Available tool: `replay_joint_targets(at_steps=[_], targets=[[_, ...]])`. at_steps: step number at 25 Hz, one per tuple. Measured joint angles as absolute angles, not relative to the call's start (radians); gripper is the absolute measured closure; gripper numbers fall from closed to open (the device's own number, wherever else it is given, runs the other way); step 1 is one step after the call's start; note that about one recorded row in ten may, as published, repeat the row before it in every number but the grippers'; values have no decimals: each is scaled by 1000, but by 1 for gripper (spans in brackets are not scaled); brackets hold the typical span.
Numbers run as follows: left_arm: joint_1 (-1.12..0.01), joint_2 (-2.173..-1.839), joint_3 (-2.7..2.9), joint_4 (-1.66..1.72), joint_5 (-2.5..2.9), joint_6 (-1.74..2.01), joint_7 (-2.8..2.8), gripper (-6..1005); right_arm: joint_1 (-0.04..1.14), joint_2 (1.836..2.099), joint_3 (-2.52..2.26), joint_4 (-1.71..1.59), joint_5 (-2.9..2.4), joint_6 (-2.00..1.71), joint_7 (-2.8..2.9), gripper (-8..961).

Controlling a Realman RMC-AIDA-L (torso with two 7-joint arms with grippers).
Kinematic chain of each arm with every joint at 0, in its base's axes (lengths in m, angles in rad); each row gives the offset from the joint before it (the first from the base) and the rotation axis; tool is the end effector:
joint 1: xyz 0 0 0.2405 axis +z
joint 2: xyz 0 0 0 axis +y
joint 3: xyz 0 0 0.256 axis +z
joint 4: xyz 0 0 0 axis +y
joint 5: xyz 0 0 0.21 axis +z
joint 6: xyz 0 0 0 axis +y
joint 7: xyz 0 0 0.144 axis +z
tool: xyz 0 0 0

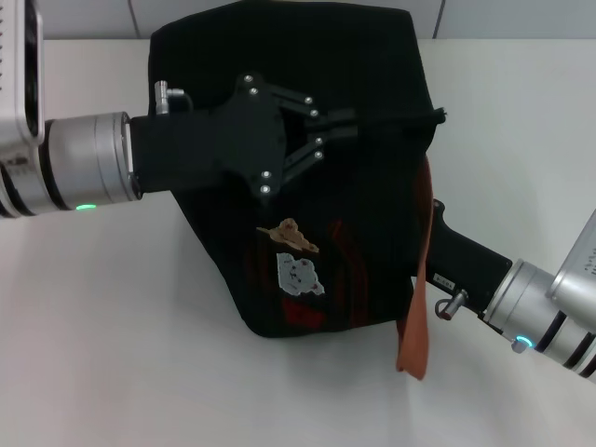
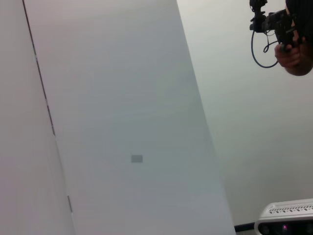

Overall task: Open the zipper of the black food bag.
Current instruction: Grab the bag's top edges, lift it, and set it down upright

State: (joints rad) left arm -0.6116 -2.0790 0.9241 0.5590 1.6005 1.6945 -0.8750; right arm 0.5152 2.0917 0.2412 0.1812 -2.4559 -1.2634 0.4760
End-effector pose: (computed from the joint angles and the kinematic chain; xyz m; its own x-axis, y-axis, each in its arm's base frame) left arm -0.1850 0.3307 -0.0123 0.7090 -0.2315 0.6661 -0.0617 -0.9613 -0.2684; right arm 0.2536 0.2818 -0.1100 0.6891 -0.1316 -0.7126 -0.5028 -0.7950 -0.3393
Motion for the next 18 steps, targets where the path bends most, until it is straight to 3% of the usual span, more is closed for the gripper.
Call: replay_joint_targets(at_steps=[18], targets=[[-535,-2073,916,535,1584,1722,-813,936,437,2080,391,-37,-2446,-1459,636,429]])
